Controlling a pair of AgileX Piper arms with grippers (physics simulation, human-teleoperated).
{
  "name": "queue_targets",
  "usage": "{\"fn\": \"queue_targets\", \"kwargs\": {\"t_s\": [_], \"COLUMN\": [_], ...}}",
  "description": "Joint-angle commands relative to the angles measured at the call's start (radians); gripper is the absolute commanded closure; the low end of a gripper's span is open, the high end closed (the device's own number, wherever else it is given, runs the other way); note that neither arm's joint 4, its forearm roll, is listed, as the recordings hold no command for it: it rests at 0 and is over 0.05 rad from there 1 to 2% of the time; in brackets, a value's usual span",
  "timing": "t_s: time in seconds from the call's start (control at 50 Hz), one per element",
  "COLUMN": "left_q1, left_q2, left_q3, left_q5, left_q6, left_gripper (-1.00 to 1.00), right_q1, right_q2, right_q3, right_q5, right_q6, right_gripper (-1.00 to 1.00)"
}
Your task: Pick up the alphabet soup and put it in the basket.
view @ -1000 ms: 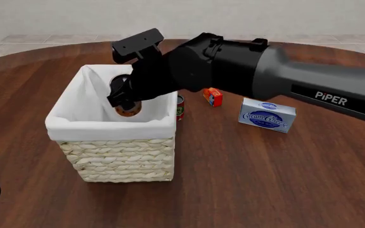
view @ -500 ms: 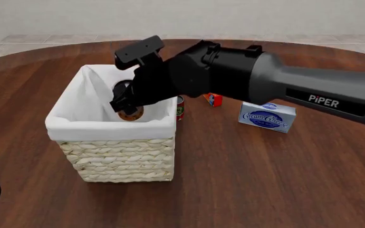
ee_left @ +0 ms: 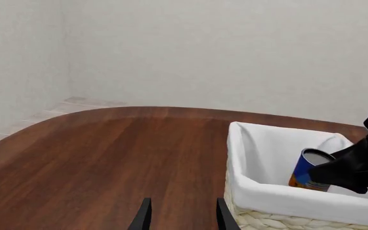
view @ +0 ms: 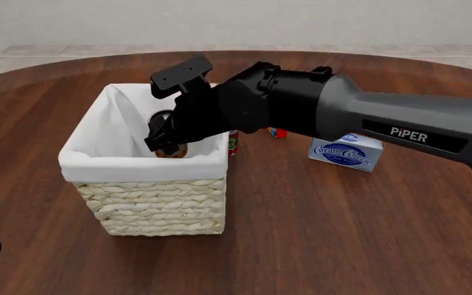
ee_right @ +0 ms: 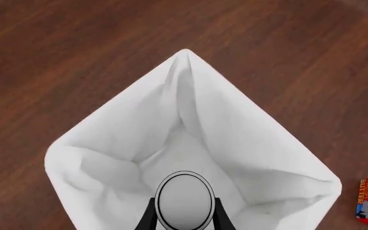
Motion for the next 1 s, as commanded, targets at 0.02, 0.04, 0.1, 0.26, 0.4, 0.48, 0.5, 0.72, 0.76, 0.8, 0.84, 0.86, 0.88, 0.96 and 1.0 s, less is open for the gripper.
{"fn": "queue_targets", "kwargs": {"t_s": [0.02, 0.04, 0.1, 0.26, 0.4, 0.48, 0.5, 0.72, 0.76, 0.8, 0.84, 0.86, 0.88, 0.96, 1.0], "left_q1": [0.0, 0.0, 0.0, 0.0, -0.002, -0.002, -0.002, -0.005, -0.006, -0.006, -0.006, -0.006, -0.006, -0.007, -0.006], "left_q2": [0.0, 0.0, 0.0, 0.0, 0.0, 0.0, 0.0, 0.001, 0.001, 0.001, 0.001, 0.001, 0.001, 0.001, 0.0], "left_q3": [0.0, 0.0, 0.001, 0.001, 0.002, 0.001, 0.001, 0.002, 0.003, 0.003, 0.002, 0.002, 0.002, 0.003, 0.003], "left_q5": [0.0, 0.0, 0.0, 0.0, 0.001, 0.0, 0.001, 0.0, 0.0, 0.0, 0.0, 0.0, 0.0, -0.001, -0.001], "left_q6": [0.001, 0.001, 0.0, 0.0, 0.0, 0.001, 0.001, 0.0, 0.0, -0.001, 0.001, 0.0, 0.0, -0.001, -0.001], "left_gripper": [-1.0, -1.0, -1.0, -1.0, -1.0, -1.0, -1.0, -1.0, -1.0, -1.0, -1.0, -1.0, -1.0, -1.0, -1.0], "right_q1": [-0.003, -0.002, -0.003, 0.004, 0.007, 0.006, 0.007, 0.004, 0.005, 0.002, 0.0, 0.001, 0.004, 0.009, 0.013], "right_q2": [0.0, -0.001, 0.0, -0.003, -0.008, -0.006, -0.006, -0.007, -0.009, -0.01, -0.01, -0.011, -0.015, -0.024, -0.03], "right_q3": [0.003, 0.004, 0.003, 0.004, 0.008, 0.007, 0.006, 0.003, 0.003, 0.005, 0.005, 0.005, 0.006, 0.009, 0.009], "right_q5": [-0.015, -0.015, -0.016, -0.017, -0.021, -0.02, -0.02, -0.018, -0.018, -0.02, -0.021, -0.02, -0.02, -0.019, -0.017], "right_q6": [0.026, 0.026, 0.028, 0.035, 0.041, 0.041, 0.04, 0.036, 0.035, 0.032, 0.031, 0.031, 0.033, 0.031, 0.032], "right_gripper": [1.0, 1.0, 1.0, 1.0, -1.0, -1.0, -1.0, -1.0, -1.0, -1.0, -1.0, -1.0, -1.0, -1.0, -1.0]}}
